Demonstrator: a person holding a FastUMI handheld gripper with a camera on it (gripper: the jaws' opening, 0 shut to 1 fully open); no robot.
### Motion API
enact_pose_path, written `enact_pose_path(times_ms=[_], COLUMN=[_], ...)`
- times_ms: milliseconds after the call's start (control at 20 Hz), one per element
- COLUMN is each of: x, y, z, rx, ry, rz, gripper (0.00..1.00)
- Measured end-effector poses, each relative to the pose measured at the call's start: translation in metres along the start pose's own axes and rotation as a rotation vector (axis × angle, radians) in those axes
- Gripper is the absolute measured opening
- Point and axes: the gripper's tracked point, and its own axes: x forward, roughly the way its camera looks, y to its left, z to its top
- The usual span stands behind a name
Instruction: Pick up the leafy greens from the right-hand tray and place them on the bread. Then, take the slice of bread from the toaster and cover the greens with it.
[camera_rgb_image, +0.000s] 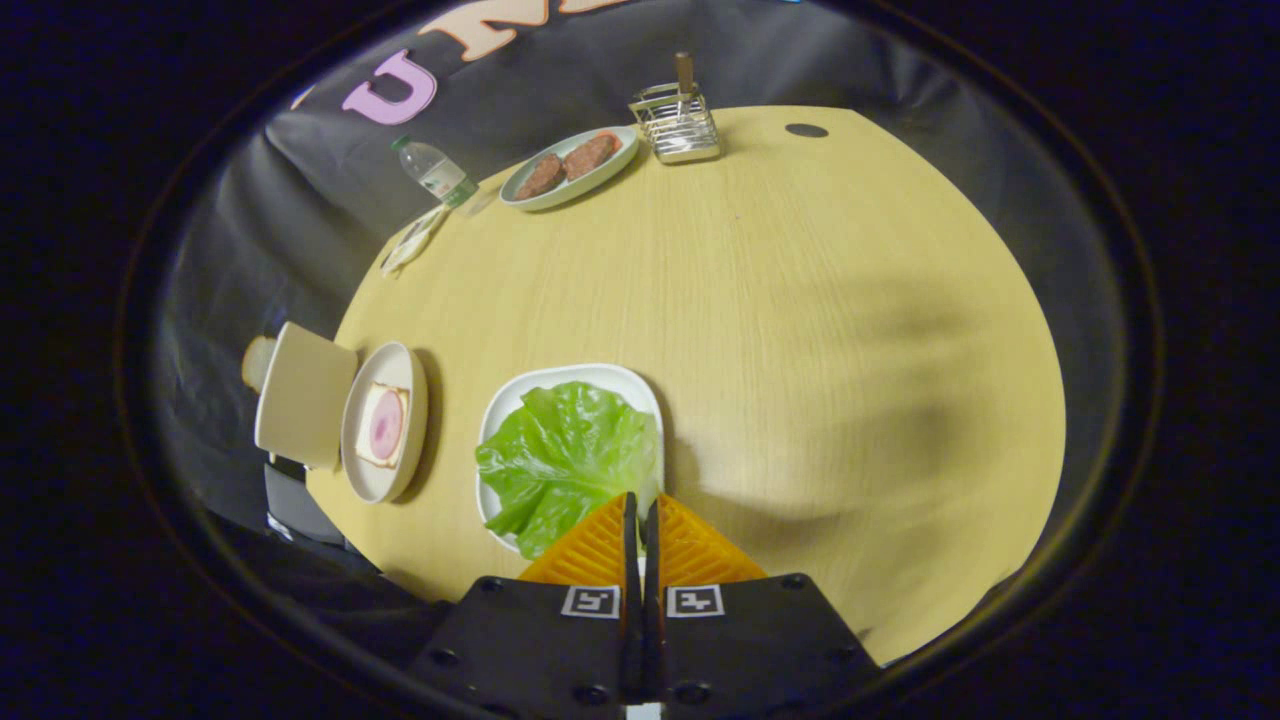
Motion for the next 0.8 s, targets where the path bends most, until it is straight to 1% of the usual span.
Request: enact_pose_path(times_ms=[150, 400, 600, 800], x=[-0.016, -0.05, -0.066, -0.075], y=[0.02, 0.074, 0.13, 0.208], z=[0.008, 0.022, 0.028, 0.031], rx=[0.08, 0.192, 0.173, 0.153], ry=[-0.019, -0.063, -0.091, -0.102], rz=[0.059, 0.201, 0.287, 0.419], gripper=[0.03, 0.03, 0.03, 0.03])
